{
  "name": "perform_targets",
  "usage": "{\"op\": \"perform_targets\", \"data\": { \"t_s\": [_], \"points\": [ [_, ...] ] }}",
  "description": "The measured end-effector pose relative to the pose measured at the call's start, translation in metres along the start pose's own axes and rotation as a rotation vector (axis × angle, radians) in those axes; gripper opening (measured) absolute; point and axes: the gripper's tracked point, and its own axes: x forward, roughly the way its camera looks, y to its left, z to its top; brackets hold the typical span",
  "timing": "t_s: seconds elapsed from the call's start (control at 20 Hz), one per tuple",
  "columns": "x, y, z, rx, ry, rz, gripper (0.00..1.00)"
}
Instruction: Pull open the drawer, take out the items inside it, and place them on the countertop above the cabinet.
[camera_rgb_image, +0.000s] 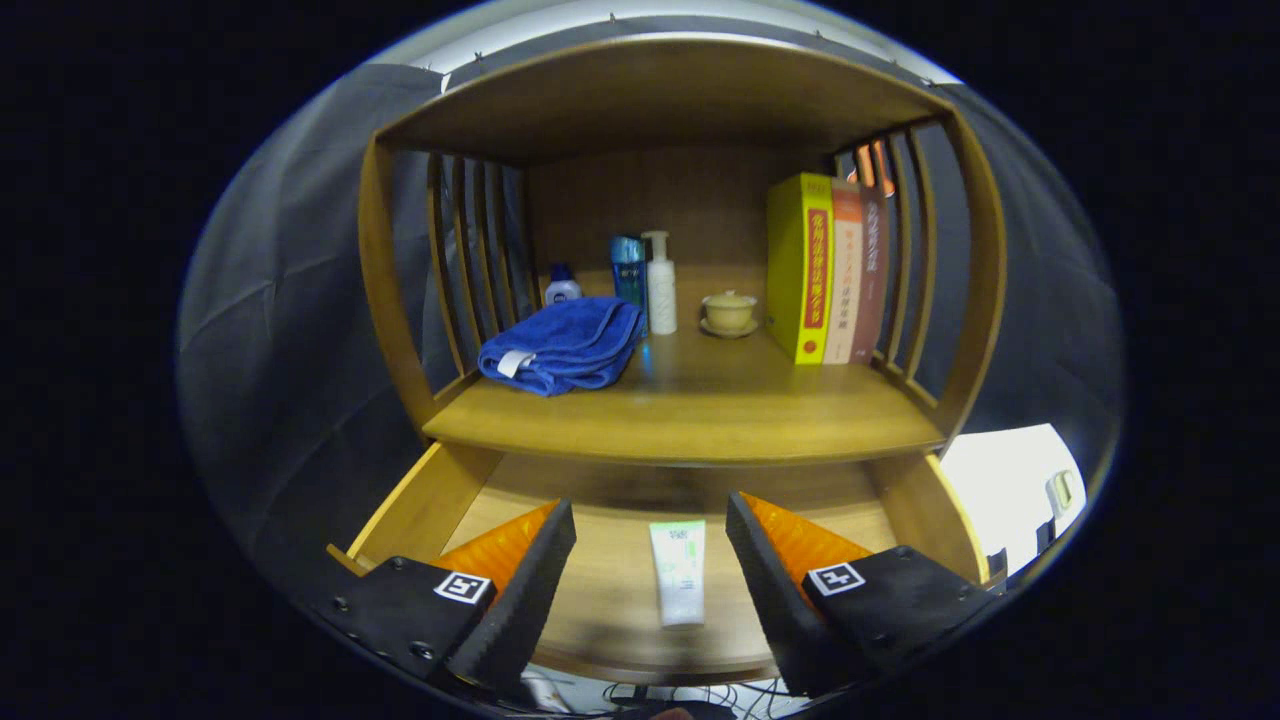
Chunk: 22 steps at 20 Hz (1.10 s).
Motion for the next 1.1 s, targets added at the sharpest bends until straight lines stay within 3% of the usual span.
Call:
{"op": "perform_targets", "data": {
  "t_s": [0.4, 0.65, 0.85, 0.95, 1.1],
  "points": [
    [0.061, -0.026, -0.053, 0.012, 0.323, -0.059, 1.00],
    [0.074, -0.026, -0.086, 0.080, 0.498, -0.040, 1.00],
    [0.078, -0.032, -0.103, 0.047, 0.585, -0.062, 0.99],
    [0.079, -0.031, -0.111, 0.059, 0.628, -0.067, 0.98],
    [0.082, -0.032, -0.119, 0.061, 0.663, -0.074, 0.88]
  ]
}}
